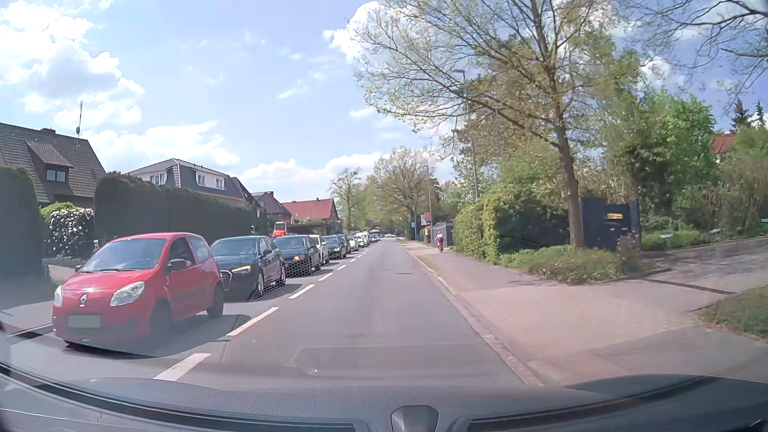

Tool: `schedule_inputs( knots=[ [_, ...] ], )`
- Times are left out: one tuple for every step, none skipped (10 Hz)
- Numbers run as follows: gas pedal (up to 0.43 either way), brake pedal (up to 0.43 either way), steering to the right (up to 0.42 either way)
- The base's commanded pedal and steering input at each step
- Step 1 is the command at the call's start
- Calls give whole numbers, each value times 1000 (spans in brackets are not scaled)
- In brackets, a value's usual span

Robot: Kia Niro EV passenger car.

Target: Follow the waypoints while adhering to traffic rules and regulations

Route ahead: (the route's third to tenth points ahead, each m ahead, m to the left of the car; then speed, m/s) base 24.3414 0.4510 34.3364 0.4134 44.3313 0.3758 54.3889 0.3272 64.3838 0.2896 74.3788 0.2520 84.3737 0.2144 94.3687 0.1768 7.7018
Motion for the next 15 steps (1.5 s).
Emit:
schedule_inputs(
  knots=[
    [240,0,1],
    [240,0,-1],
    [240,0,-4],
    [240,0,-4],
    [240,0,0],
    [240,0,4],
    [240,0,5],
    [240,0,5],
    [240,0,5],
    [240,0,5],
    [240,0,5],
    [240,0,3],
    [240,0,-1],
    [240,0,-4],
    [240,0,-4]
  ],
)
